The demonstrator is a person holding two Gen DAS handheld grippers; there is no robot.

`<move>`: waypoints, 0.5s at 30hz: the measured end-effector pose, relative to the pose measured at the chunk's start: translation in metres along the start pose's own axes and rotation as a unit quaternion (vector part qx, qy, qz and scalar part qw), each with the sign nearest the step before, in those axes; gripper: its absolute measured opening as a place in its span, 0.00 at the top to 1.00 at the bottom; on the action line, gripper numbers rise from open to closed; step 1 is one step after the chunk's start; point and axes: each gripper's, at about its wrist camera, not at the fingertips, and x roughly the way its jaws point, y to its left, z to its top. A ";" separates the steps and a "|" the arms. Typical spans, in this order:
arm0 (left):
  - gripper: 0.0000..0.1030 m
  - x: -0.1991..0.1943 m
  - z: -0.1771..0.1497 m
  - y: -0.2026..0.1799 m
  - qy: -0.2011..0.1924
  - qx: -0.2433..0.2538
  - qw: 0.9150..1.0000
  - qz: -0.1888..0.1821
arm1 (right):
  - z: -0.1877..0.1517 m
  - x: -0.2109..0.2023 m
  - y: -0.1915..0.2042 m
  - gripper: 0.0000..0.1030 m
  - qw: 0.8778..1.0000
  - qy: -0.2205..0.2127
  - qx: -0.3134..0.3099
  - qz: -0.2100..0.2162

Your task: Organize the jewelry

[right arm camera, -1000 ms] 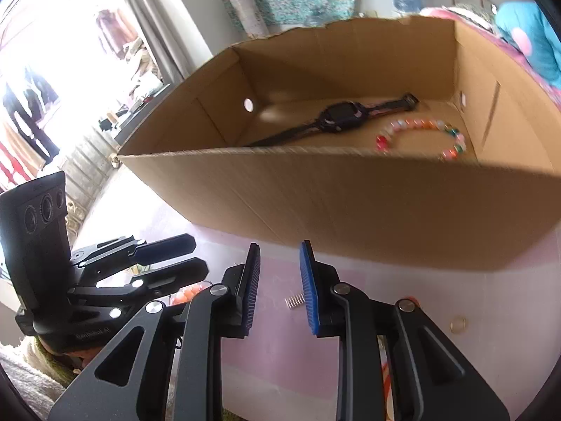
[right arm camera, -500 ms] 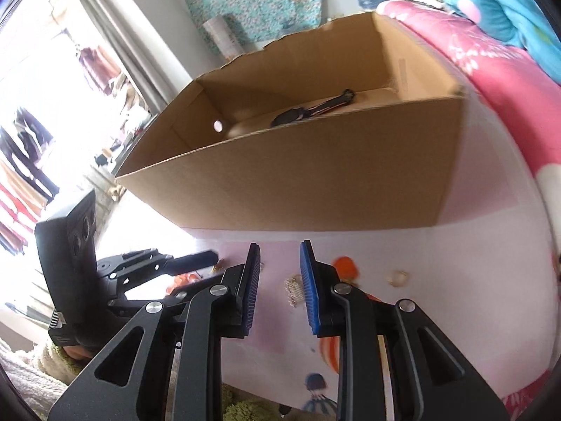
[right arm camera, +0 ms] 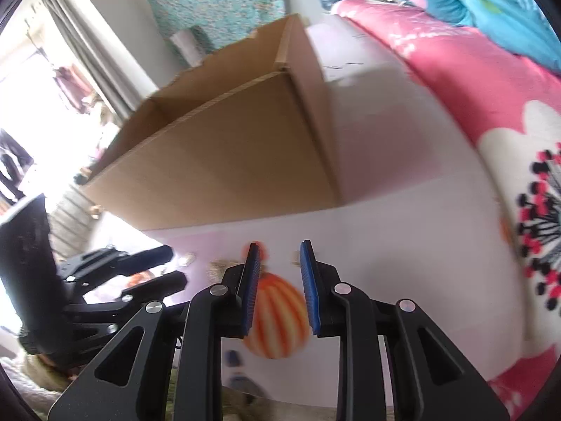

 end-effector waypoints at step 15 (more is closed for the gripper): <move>0.64 0.021 -0.005 -0.018 0.050 0.005 0.995 0.085 | -0.004 -0.006 -0.016 0.77 0.999 0.022 -0.037 -0.023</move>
